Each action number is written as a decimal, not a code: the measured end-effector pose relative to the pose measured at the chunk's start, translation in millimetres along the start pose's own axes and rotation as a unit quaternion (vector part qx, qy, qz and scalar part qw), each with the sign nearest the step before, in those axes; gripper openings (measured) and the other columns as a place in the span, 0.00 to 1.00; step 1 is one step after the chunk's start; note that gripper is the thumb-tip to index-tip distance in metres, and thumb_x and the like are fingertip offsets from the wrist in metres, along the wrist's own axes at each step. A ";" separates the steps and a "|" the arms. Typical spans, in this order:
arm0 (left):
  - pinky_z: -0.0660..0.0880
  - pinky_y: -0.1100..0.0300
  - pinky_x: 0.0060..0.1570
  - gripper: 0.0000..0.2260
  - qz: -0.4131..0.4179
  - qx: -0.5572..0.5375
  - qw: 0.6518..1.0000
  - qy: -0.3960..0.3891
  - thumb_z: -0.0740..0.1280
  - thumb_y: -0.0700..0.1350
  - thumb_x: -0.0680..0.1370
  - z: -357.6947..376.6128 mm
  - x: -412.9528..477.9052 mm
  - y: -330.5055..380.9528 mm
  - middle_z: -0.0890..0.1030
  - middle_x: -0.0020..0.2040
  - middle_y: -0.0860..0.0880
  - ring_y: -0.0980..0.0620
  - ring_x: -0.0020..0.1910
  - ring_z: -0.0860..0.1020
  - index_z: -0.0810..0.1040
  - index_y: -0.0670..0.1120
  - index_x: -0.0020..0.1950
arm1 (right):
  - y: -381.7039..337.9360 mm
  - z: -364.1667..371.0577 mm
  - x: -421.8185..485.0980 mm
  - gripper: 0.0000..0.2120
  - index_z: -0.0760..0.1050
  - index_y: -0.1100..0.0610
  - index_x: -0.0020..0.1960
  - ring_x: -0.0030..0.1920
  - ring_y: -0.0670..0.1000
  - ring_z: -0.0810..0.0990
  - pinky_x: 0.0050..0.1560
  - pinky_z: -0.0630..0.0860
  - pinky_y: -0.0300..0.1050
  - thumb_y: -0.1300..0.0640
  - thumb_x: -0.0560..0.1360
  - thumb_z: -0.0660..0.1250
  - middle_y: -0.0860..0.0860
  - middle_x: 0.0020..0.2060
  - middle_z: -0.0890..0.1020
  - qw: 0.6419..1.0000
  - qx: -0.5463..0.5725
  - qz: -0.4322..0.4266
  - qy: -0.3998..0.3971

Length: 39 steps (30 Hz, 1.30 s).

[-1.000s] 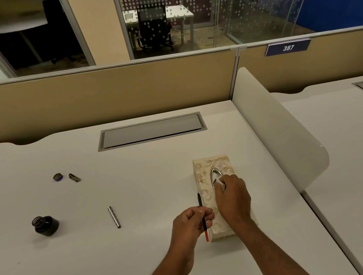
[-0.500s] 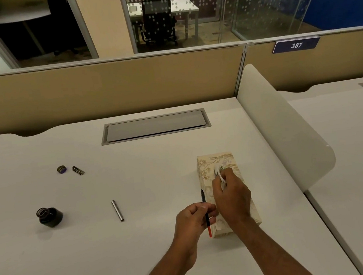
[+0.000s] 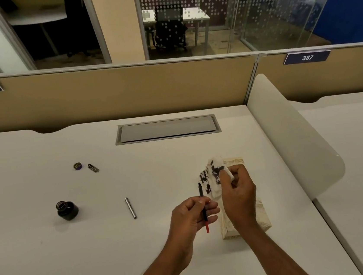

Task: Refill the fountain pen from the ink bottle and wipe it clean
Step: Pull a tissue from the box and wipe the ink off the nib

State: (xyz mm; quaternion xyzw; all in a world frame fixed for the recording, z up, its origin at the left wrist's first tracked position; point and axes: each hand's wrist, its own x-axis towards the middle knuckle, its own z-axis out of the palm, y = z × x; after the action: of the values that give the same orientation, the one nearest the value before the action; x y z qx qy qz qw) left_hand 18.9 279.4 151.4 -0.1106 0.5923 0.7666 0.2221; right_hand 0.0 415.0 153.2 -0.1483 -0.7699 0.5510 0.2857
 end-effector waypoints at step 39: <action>0.83 0.59 0.45 0.10 0.122 0.014 0.988 0.094 0.64 0.46 0.84 -120.2 -62.3 51.0 0.89 0.48 0.48 0.50 0.48 0.86 0.86 0.48 0.53 | -92.1 94.0 -87.4 0.05 0.79 0.49 0.49 0.44 0.51 0.88 0.51 0.84 0.57 0.59 0.79 0.68 0.51 0.42 0.88 0.973 0.083 0.132 -0.168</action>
State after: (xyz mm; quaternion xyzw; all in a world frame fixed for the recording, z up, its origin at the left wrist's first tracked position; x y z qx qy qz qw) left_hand 38.3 141.1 189.2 -0.1062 0.6302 0.7658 0.0715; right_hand 20.5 263.7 193.4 -0.1297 -0.7321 0.6629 0.0887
